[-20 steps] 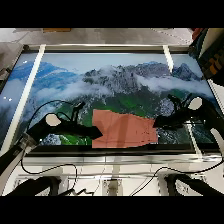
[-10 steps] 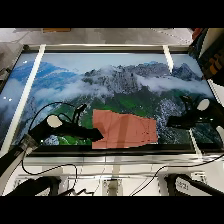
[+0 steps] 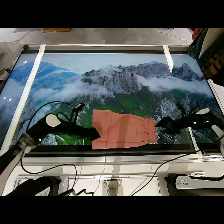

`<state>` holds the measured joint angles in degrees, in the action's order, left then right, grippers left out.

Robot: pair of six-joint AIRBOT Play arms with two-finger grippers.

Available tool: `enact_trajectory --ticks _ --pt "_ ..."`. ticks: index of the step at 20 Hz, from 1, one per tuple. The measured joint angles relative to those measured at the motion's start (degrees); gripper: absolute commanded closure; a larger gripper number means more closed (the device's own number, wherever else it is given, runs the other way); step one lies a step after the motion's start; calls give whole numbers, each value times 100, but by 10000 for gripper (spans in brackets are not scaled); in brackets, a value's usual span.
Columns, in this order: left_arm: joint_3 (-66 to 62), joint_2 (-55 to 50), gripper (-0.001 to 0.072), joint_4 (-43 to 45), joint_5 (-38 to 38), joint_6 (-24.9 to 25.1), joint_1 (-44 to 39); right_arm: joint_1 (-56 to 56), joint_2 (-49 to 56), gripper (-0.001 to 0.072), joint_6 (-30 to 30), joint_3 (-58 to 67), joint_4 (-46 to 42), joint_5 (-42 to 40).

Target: Fold the clothes and pants, and hang the long-sleeved shirts on hangers.

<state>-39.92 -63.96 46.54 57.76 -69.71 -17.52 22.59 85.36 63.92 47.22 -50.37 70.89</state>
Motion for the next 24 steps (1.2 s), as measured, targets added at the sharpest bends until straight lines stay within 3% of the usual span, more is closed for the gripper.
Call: enact_trajectory --ticks 4,5,7,9,10,13,14,18,19,20,21,24 --pt "-136 2 3 186 -162 2 527 -625 140 47 -4 -57 295 -457" --pt "-151 2 3 219 -216 4 686 -807 166 87 -22 -66 358 -551" --pt "-168 2 4 254 -304 2 990 -1123 199 230 -85 -79 428 -691" --pt "-177 2 4 269 -350 2 1276 -1390 216 469 -197 -79 313 -820" --pt "-181 2 4 271 -369 4 1410 -1499 223 539 -251 -68 236 -859" --pt "-186 2 4 291 -402 129 1794 -1683 234 565 -496 2 306 -809" --pt "-186 2 4 291 -404 181 1897 -1716 240 689 -647 20 417 -750" --pt "-186 2 4 295 -413 273 2188 -1770 227 684 -1257 74 1005 -192" --pt "-186 2 4 295 -417 289 2225 -1764 227 553 -1349 79 1040 -138" --pt "-186 2 4 295 -415 302 2251 -1733 221 274 -1412 85 1091 -61" --pt "-186 2 4 295 -413 310 2269 -1690 219 161 -1423 92 1113 2" --pt "-188 2 4 295 -413 321 2297 -1473 219 162 -1165 96 944 98"
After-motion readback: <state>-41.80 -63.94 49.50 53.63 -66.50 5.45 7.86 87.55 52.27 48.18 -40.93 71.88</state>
